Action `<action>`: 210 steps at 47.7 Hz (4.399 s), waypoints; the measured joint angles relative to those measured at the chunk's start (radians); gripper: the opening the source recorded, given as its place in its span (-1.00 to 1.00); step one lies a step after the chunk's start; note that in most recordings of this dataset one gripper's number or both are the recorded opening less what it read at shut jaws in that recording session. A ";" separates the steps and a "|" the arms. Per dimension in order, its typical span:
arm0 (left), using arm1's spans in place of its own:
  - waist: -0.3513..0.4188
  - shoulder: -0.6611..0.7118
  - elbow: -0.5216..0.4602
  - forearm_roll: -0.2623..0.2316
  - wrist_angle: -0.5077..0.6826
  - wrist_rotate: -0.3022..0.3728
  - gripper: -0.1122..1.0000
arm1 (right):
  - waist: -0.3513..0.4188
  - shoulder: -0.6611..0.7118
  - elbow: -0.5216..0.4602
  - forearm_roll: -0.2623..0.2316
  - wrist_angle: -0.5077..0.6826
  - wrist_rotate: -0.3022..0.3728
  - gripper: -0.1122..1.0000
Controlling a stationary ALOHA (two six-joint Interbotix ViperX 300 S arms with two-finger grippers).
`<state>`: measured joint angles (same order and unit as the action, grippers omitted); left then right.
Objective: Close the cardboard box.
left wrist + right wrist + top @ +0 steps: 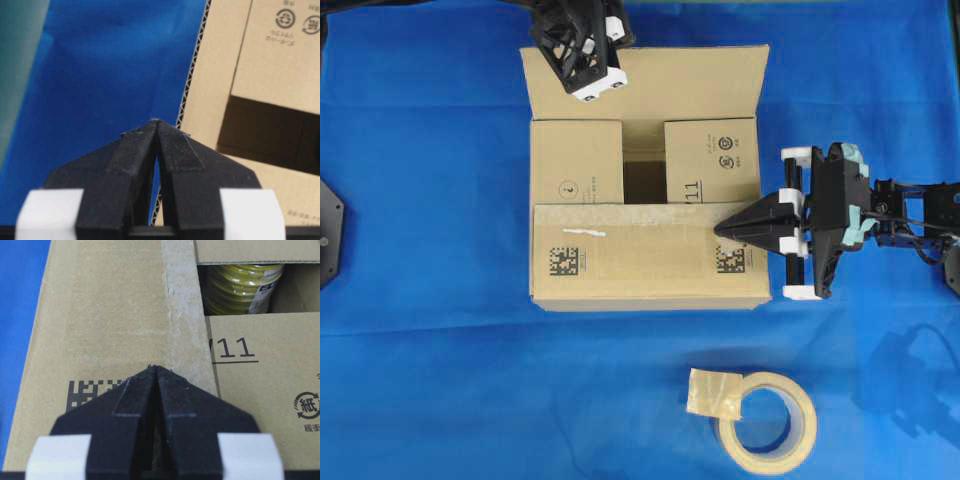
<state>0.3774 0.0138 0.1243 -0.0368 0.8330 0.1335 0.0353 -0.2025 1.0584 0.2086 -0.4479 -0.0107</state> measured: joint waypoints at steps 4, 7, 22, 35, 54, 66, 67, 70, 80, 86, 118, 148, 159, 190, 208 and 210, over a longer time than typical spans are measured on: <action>-0.012 -0.020 0.031 0.000 -0.008 -0.021 -0.80 | 0.000 0.000 0.000 0.000 0.000 0.000 -0.80; -0.029 -0.037 0.052 -0.002 -0.020 -0.038 -0.80 | 0.000 0.000 0.000 0.000 0.000 0.000 -0.80; -0.101 -0.120 0.213 -0.003 -0.135 -0.104 -0.80 | -0.002 -0.048 0.017 0.000 0.000 -0.002 -0.80; -0.175 -0.187 0.327 -0.002 -0.241 -0.164 -0.80 | -0.002 -0.057 0.020 -0.002 0.000 -0.002 -0.80; -0.218 -0.238 0.528 -0.002 -0.459 -0.282 -0.80 | -0.003 -0.055 0.020 -0.003 0.000 -0.002 -0.80; -0.222 -0.247 0.658 -0.002 -0.623 -0.348 -0.80 | -0.002 -0.057 0.020 -0.003 0.002 -0.002 -0.80; -0.224 -0.247 0.666 -0.002 -0.637 -0.354 -0.80 | -0.003 -0.057 0.021 -0.003 0.002 -0.002 -0.80; -0.227 -0.249 0.689 -0.002 -0.672 -0.367 -0.80 | -0.003 -0.057 0.020 -0.002 0.000 -0.002 -0.80; -0.236 -0.262 0.727 -0.002 -0.733 -0.390 -0.80 | -0.005 -0.057 0.020 -0.003 0.002 -0.002 -0.80; -0.239 -0.265 0.730 -0.002 -0.739 -0.391 -0.80 | -0.018 -0.057 0.020 -0.003 -0.002 -0.002 -0.80; -0.255 -0.265 0.732 -0.002 -0.746 -0.388 -0.80 | -0.091 -0.055 0.020 -0.003 0.009 -0.002 -0.80; -0.307 -0.308 0.939 0.000 -1.370 -0.322 -0.80 | -0.089 -0.057 0.020 -0.003 0.012 -0.002 -0.80; -0.331 -0.209 0.957 0.000 -1.511 -0.268 -0.80 | -0.089 -0.057 0.020 -0.003 0.012 -0.002 -0.80; -0.331 -0.129 0.954 0.000 -1.531 -0.252 -0.80 | -0.086 -0.057 0.020 -0.003 0.012 0.002 -0.80; -0.331 -0.129 0.953 -0.002 -1.532 -0.250 -0.80 | -0.080 -0.055 0.020 -0.003 0.012 0.002 -0.80; -0.331 -0.129 0.953 0.000 -1.532 -0.250 -0.80 | -0.078 -0.057 0.020 -0.003 0.014 0.000 -0.80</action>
<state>0.0460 -0.1150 1.0769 -0.0368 -0.6995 -0.1166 -0.0430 -0.2592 1.0784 0.2056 -0.4341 -0.0107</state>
